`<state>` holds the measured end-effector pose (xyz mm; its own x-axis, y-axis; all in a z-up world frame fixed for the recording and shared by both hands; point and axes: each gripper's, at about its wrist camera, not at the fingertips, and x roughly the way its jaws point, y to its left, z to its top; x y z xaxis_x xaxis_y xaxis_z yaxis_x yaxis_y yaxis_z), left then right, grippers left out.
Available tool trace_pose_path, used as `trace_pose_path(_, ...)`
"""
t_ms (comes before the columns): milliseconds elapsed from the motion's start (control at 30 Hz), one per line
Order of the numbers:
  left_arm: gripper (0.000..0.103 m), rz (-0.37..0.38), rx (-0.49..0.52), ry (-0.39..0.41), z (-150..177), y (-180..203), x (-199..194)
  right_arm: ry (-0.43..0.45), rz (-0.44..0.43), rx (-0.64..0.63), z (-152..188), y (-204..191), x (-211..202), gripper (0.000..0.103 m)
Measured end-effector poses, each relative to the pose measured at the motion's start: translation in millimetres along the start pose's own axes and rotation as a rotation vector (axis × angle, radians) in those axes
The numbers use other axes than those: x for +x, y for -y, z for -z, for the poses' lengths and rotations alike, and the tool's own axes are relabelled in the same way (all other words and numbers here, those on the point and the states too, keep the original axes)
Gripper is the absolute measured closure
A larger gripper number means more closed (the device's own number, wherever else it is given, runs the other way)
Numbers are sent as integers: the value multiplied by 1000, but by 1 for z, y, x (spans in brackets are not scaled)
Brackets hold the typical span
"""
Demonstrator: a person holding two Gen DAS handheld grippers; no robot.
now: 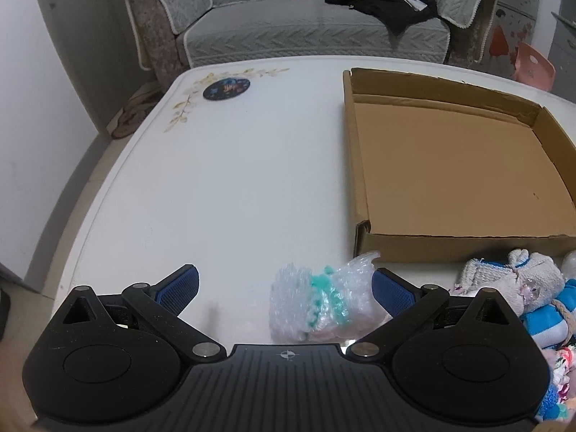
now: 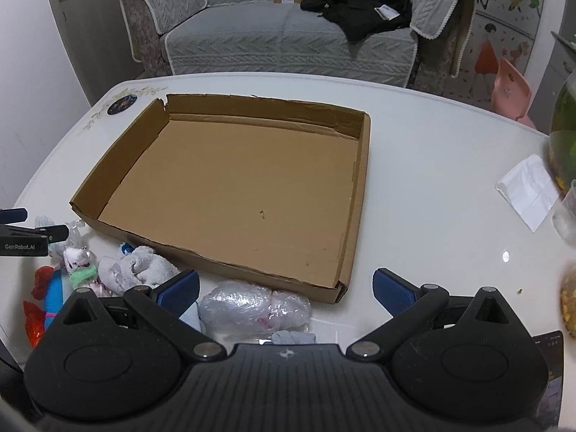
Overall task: Organize objects
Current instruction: 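Move both grippers toward the bubble-wrap bundles beside the cardboard tray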
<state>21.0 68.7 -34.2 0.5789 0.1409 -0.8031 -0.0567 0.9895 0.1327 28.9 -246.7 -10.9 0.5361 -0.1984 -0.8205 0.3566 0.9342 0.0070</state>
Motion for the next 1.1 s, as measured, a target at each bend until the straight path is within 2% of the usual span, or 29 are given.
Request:
trace_pose_path(367, 0, 5, 22, -1, -5, 9, 1, 19, 16, 22, -4, 7, -3, 1)
trace_pose_path(533, 0, -6, -12, 2, -6, -3, -9, 20, 7, 28, -2, 10, 0, 1)
trace_pose_path(700, 0, -30, -3, -31, -2, -9, -5, -9, -8, 30, 2, 10, 11, 1)
trace_pose_path(867, 0, -21, 29, -51, -1, 1, 2, -54, -28, 6, 9, 5, 25, 1)
trace_pose_path(1100, 0, 29, 35, -67, 2, 2, 14, -103, -45, -28, 14, -1, 42, 1)
